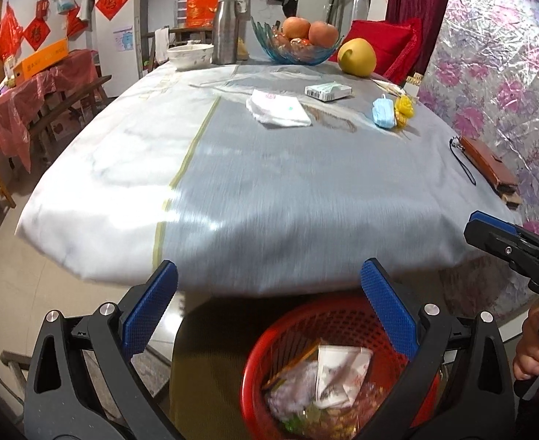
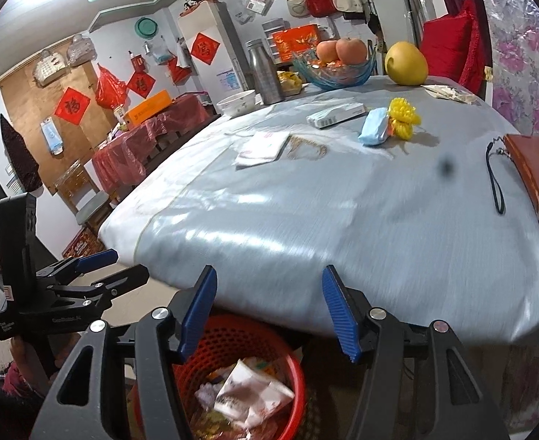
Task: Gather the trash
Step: 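Move both tools back over the table toward the tissue and blue mask, then grasp the pink-printed tissue with the left tool while the right tool grasps the blue mask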
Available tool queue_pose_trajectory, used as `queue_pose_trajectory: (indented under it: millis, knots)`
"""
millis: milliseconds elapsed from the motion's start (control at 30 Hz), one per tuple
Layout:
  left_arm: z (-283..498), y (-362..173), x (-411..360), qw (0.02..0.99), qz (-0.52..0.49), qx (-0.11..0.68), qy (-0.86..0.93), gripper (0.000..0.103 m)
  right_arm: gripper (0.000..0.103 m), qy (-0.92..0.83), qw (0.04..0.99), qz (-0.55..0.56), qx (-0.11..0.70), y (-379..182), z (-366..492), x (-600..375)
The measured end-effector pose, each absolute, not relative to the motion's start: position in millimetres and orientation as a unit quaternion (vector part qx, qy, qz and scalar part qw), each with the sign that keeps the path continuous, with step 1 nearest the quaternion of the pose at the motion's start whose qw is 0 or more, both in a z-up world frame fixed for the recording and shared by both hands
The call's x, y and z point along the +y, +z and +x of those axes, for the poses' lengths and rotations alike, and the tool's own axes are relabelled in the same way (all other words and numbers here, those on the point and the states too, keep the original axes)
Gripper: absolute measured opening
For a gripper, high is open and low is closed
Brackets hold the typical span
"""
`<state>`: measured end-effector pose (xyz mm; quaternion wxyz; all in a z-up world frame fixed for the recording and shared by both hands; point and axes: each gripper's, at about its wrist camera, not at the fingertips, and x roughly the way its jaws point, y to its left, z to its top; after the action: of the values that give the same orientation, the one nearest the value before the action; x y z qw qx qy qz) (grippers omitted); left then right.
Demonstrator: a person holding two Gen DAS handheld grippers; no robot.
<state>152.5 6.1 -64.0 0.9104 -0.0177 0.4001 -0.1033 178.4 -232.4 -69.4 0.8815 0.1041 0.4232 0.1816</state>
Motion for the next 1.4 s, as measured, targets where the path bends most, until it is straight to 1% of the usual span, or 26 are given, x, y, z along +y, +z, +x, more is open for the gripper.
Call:
queue_pose_trajectory:
  millis: [167,233,300,533,767,900,1100,1200,1333,1367,1400]
  knots:
    - [184,-62,0,0.908,-0.015,0.405,-0.108,0.096,0.060,0.172,0.883,0.112,0.421,-73,208,-242]
    - [200,-62,-2,0.906,-0.018,0.408,-0.111,0.096,0.064,0.164,0.885,0.114,0.421,-75,221,-247]
    - [213,-63,-4,0.905,-0.017,0.411,-0.110,0.096,0.065,0.159,0.885,0.117,0.422,-78,233,-253]
    - [264,-65,-10,0.896,-0.021,0.428,-0.113,0.096,0.065,0.140,0.885,0.133,0.424,-88,272,-272]
    - [329,-58,-28,0.889,-0.019,0.440,-0.125,0.096,0.065,0.134,0.890,0.146,0.409,-87,298,-284]
    - [365,-60,-45,0.890,0.003,0.442,-0.113,0.096,0.065,0.134,0.892,0.148,0.406,-86,301,-284]
    - [398,-75,-51,0.887,0.023,0.452,-0.087,0.096,0.066,0.131,0.892,0.147,0.407,-87,302,-285]
    - [405,-87,-49,0.878,0.027,0.471,-0.078,0.095,0.066,0.130,0.892,0.145,0.407,-88,305,-285]
    - [405,-88,-48,0.880,0.030,0.468,-0.078,0.095,0.066,0.128,0.893,0.148,0.405,-88,311,-285]
    - [405,-87,-50,0.880,0.035,0.467,-0.079,0.094,0.066,0.128,0.893,0.150,0.404,-88,313,-285]
    - [403,-87,-53,0.882,0.041,0.462,-0.083,0.088,0.066,0.126,0.893,0.153,0.404,-89,316,-285]
